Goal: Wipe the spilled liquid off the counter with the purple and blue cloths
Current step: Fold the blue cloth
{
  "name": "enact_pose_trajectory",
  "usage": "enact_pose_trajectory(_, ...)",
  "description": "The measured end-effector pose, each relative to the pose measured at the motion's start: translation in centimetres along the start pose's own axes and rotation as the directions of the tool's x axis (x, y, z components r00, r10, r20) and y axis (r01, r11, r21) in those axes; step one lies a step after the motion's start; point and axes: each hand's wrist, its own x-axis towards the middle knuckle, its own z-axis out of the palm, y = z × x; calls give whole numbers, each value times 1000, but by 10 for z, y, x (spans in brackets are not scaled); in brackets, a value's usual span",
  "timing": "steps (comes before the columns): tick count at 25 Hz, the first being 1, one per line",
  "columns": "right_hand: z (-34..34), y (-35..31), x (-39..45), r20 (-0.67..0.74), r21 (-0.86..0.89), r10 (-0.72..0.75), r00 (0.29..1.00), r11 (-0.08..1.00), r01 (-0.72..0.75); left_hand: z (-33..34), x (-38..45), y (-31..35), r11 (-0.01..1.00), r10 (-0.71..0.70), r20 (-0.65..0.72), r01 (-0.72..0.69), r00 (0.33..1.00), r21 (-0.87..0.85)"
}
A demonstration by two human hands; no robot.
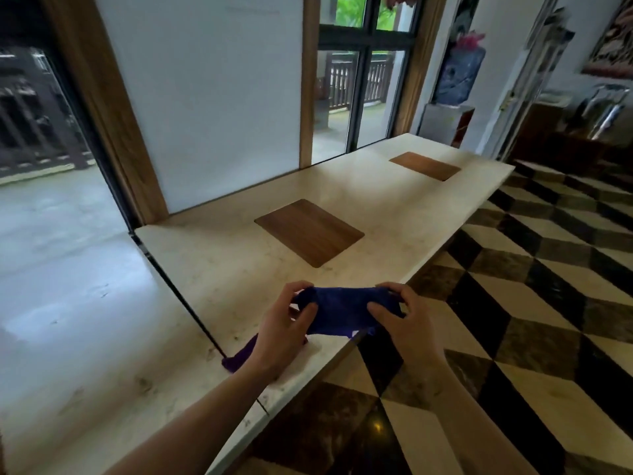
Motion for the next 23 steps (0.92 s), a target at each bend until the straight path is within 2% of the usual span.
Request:
enact_pose_trajectory(5,46,12,74,175,-11,-38,984,999,40,-14,30,-26,993,-107,-189,115,976,31)
enact_pose_trajectory(10,123,7,127,338,20,-47,940,999,43,-61,60,-62,977,-202,-364,214,909,-5)
enact_pose_trajectory(17,210,5,196,525,-34,-8,851,999,30,-105,97,-116,945,-300,-460,326,836,-23)
enact_pose_trajectory(20,245,15,209,588,-107,59,806,994,5,-117,96,-136,888,-448,-471,438,760,-139)
enact_pose_trajectory(23,281,35,212,647,-203,163,745,978,-37,-125,88,-159,780,-617,-453,577,643,-242)
